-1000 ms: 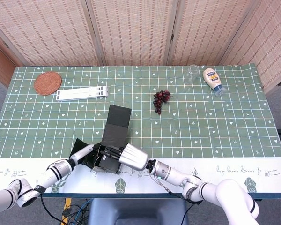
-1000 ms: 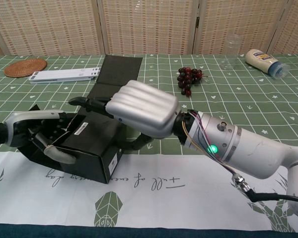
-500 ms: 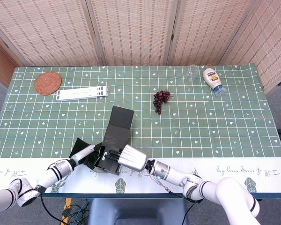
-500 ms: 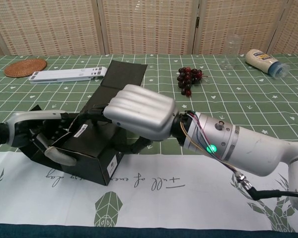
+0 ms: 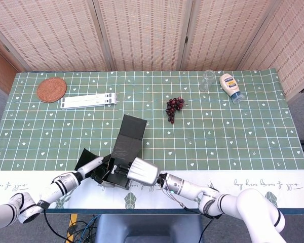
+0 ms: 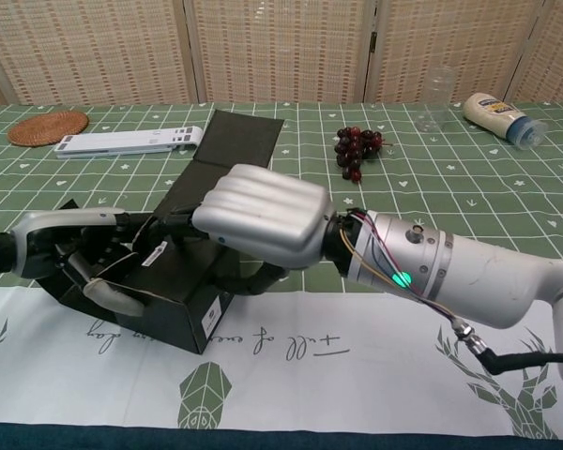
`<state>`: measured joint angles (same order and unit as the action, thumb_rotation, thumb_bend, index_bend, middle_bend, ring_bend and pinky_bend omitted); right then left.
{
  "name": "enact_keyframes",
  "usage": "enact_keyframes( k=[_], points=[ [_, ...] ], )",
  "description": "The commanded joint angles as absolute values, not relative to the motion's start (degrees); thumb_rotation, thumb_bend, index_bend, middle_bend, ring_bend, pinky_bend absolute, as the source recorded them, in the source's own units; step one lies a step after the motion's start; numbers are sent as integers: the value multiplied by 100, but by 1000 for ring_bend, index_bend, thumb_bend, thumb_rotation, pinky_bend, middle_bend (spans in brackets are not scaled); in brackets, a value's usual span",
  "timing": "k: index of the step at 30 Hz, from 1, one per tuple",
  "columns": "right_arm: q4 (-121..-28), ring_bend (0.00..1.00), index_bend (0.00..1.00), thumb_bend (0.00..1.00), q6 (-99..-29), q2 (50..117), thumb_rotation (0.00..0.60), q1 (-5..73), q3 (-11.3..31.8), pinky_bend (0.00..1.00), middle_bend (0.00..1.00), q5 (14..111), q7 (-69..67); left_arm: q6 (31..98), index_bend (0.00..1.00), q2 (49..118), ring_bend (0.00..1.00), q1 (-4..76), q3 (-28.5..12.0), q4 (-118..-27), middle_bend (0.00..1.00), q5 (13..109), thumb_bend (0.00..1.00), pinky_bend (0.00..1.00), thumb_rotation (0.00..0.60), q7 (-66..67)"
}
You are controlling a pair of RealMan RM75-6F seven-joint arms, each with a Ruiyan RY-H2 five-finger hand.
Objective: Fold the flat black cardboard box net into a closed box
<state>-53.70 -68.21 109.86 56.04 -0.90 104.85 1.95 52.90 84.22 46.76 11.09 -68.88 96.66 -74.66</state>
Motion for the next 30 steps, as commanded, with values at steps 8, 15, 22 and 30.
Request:
enact_keyframes(
  k=[8,15,22,30],
  points=[
    [-5592,739,223,392,-6626,10826,600,5697,-113,1000,335,10493,262,5324,2,8427,619,4707,1136,-6881,78,9704,102,630,600,-7514],
    [-5742,740,223,409,-6417,10699,600,5803,-134,1000,340,10497,258,5335,2,8424,618,4733,1156,-6866,72,9719,102,630,600,-7577],
    [-5956,754,284,464,-6123,10513,600,5977,-122,1000,386,10489,284,5355,2,8410,619,4753,1171,-6881,71,9729,101,630,600,-7655],
    [-6218,771,410,520,-5759,10265,600,6226,-95,1000,467,10471,220,5399,2,8403,620,4785,1194,-6895,72,9769,101,630,600,-7810]
  ],
)
